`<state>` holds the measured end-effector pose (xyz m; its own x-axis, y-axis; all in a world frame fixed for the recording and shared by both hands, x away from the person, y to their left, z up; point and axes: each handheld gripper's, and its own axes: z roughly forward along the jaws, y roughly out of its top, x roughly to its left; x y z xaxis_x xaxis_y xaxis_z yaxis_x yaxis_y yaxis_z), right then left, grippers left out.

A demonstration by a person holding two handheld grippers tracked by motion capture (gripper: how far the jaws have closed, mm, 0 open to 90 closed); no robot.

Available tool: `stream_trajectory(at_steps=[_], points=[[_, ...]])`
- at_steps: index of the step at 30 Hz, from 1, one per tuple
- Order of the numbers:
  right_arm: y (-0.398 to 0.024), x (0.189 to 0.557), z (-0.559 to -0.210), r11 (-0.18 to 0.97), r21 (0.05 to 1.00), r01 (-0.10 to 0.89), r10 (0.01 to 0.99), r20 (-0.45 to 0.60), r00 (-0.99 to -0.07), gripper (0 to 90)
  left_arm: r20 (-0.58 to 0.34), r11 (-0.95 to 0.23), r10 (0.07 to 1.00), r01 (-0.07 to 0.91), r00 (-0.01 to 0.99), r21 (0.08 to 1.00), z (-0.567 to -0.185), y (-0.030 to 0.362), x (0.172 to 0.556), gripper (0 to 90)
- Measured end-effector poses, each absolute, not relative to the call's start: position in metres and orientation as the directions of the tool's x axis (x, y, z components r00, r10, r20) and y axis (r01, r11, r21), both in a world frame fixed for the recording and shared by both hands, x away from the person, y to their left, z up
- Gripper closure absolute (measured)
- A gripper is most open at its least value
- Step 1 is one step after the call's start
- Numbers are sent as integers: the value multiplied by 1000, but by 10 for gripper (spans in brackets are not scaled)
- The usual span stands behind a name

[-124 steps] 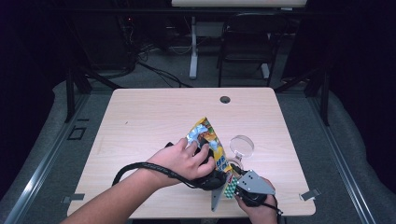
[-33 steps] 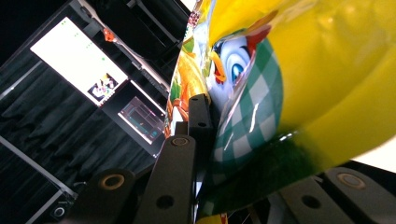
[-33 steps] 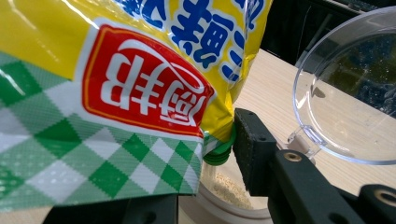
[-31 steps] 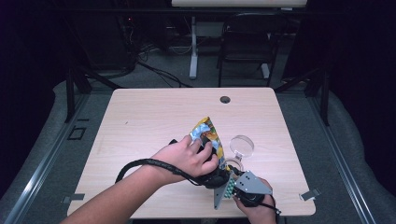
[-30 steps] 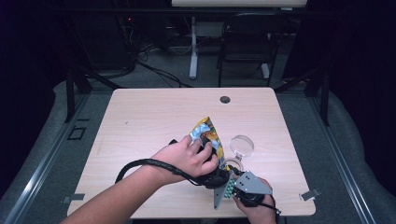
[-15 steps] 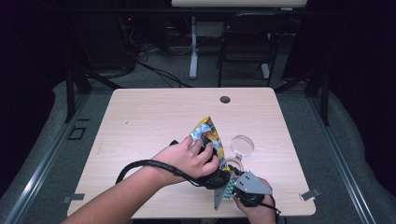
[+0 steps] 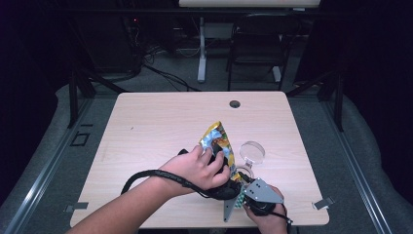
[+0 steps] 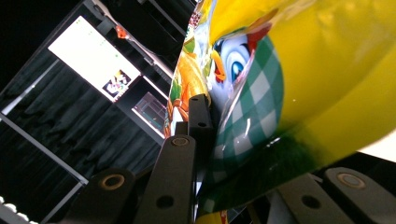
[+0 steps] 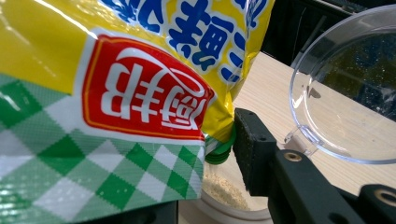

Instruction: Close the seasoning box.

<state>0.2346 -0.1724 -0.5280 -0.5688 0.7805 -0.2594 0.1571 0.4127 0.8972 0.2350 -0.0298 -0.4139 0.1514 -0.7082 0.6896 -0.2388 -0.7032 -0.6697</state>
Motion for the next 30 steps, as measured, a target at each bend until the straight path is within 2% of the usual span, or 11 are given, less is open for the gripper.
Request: stream_trajectory(at_steps=[30], points=[[-174, 237, -529, 405, 898, 169, 804, -263, -533, 708, 690, -698, -712, -238, 131, -676, -418, -31, 229, 858]])
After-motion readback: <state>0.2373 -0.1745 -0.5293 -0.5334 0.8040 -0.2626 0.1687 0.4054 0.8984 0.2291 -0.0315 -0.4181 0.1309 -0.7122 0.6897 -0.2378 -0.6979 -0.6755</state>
